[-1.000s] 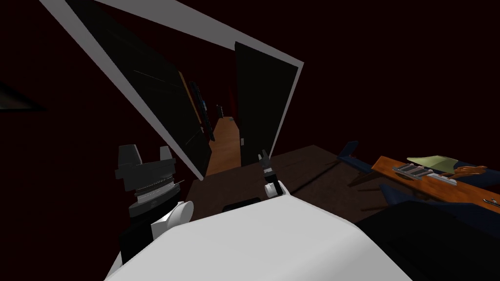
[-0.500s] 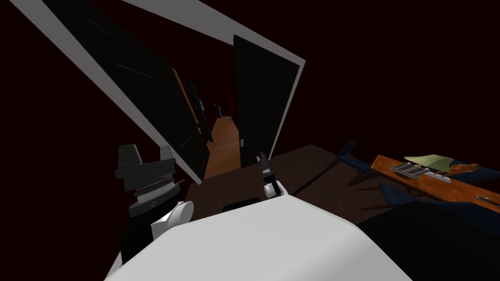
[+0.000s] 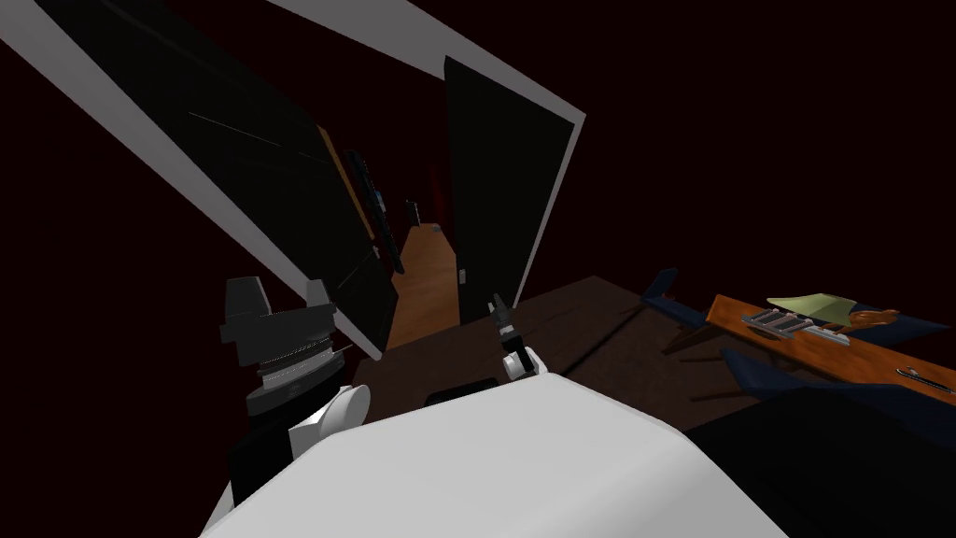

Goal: Push the door open

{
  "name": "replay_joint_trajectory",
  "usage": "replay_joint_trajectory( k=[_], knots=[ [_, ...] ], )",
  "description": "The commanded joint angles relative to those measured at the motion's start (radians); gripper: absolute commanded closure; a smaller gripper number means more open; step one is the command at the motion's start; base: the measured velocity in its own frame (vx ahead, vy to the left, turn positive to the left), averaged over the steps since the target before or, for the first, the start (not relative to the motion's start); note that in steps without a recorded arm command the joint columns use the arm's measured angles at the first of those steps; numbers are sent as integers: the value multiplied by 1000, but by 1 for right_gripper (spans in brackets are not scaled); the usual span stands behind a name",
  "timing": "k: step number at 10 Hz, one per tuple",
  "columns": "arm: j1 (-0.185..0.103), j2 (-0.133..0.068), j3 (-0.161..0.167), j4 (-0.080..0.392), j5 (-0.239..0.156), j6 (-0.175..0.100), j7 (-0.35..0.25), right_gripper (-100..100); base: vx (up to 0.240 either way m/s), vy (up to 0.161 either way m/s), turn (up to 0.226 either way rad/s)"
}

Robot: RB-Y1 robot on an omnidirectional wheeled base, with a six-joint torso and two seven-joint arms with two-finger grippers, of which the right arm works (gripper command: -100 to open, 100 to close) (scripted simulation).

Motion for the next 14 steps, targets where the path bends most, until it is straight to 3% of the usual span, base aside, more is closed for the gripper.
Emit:
replay_joint_trajectory(
  k=[1,14],
  knots=[
    [-17,-2,4,39,4,-8,-5,-100,99,37,-39],
    [-136,-20,40,341,37,-73,-39,-100,100,41,-51]
  ],
)
